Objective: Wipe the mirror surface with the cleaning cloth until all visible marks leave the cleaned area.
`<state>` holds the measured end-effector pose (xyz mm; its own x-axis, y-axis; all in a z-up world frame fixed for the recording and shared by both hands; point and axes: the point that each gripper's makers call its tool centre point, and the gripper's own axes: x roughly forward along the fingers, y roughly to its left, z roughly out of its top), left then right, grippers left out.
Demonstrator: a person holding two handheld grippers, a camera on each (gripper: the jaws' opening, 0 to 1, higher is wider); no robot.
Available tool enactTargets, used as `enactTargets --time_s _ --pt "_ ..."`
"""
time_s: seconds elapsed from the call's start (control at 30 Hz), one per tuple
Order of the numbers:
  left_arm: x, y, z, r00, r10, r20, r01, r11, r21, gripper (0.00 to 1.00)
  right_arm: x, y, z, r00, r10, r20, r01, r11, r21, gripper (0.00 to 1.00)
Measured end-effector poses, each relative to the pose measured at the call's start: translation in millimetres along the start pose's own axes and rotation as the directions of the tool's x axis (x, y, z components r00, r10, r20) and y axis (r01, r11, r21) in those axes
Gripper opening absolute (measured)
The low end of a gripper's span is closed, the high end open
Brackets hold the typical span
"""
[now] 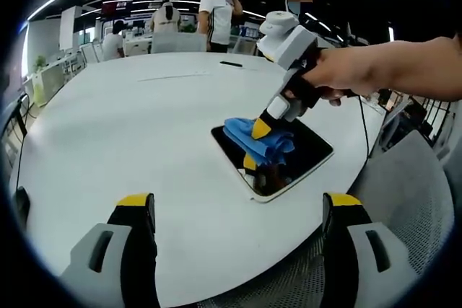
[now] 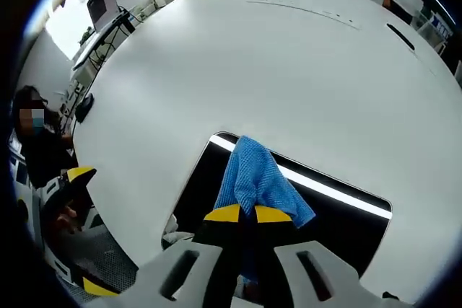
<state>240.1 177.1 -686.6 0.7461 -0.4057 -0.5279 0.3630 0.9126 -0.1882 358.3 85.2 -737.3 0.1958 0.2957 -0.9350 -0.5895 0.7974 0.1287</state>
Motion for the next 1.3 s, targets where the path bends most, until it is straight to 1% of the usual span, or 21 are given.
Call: enactTargets --time_s 0.33,0.67,0.87,0.97,1.13,1.3 --pt "0.5 1.2 -0.6 1.000 0.002 0.003 -0.002 1.000 -0.003 0.96 3.1 -4.0 9.4 1.000 -0.014 0.002 0.014 1.000 -0.011 0.00" --pt "-0.3 0.5 -0.7 1.000 0.002 -0.002 -0.002 1.000 0.001 0.96 0.8 -4.1 13.1 1.000 -0.008 0.011 0.008 1.000 -0.004 0.00" --pt "0.0 0.6 -0.9 1.000 0.002 -0.004 -0.002 1.000 0.002 0.96 3.0 -5.4 17.8 1.000 -0.011 0.019 0.011 1.000 -0.007 0.00" --pt "0.0 0.0 -1.2 1.000 0.000 -0.007 0.000 1.000 0.004 0.96 3.7 -5.3 21.5 0.999 -0.013 0.032 0.013 1.000 -0.004 0.00" --pt "-0.6 -0.3 -1.6 1.000 0.000 -0.012 0.000 1.000 0.007 0.96 8.6 -7.1 28.7 1.000 -0.010 0.028 0.010 1.000 -0.002 0.00" --pt "-1.2 0.2 -0.8 1.000 0.005 -0.010 -0.005 1.000 0.007 0.96 8.4 -6.8 27.4 1.000 -0.007 0.026 0.008 1.000 -0.013 0.00"
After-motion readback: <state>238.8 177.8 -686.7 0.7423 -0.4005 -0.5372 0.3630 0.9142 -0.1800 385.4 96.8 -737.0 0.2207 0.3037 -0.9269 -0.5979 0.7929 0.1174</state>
